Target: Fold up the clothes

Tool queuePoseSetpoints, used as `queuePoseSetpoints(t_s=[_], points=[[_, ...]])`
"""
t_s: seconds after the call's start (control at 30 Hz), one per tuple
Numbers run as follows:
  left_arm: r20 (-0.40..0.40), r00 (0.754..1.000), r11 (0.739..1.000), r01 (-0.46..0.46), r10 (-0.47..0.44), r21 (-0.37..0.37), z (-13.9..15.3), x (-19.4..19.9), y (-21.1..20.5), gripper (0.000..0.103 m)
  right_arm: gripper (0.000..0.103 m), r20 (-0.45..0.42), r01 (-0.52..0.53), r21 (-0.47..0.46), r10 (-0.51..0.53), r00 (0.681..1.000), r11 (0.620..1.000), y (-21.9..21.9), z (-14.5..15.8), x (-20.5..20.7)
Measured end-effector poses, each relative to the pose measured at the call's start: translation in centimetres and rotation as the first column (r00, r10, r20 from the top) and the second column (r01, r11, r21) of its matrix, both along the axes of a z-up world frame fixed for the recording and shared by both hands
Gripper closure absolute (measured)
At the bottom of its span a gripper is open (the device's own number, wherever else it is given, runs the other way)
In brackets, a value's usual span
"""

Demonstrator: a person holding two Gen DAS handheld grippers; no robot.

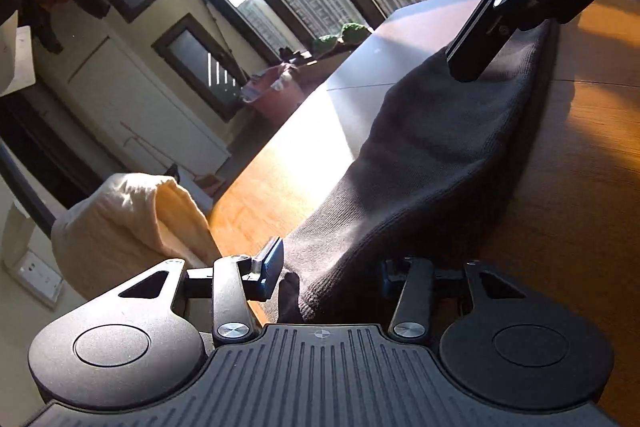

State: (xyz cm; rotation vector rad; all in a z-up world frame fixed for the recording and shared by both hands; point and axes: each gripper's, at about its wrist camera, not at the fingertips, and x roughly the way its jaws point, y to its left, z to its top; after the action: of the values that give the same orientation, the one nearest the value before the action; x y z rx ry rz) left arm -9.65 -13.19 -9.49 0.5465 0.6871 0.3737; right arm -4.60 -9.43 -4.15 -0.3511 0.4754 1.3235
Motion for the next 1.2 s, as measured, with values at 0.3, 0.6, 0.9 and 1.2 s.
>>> queuePoseSetpoints(t_s=[0.3, 0.6, 0.9, 1.2], points=[[0.055, 0.995, 0.978, -0.077, 0.089, -0.192, 2.6, 0.4, 1.4, 0.078, 0.038, 0.256, 0.532, -0.002, -0.514, 0.819, 0.847, -10.2, -1.4, 7.0], [0.047, 0.998, 0.989, -0.036, 0.043, -0.145, 4.0, 0.7, -0.4, 0.086, 0.092, 0.021, 0.534, -0.003, -0.534, 0.846, 0.846, -14.6, -2.8, 11.3], [0.221, 0.934, 0.8, -0.101, 0.281, -0.591, 9.2, 4.3, 10.3, 0.087, 0.094, 0.065, 0.517, 0.09, -0.523, 0.85, 0.851, -9.3, 4.8, 18.1], [0.129, 0.866, 0.641, -0.249, 0.483, -0.726, 7.9, 3.7, 16.3, 0.024, 0.052, 0.07, 0.612, 0.114, -0.62, 0.781, 0.783, -7.9, 5.8, 23.3]])
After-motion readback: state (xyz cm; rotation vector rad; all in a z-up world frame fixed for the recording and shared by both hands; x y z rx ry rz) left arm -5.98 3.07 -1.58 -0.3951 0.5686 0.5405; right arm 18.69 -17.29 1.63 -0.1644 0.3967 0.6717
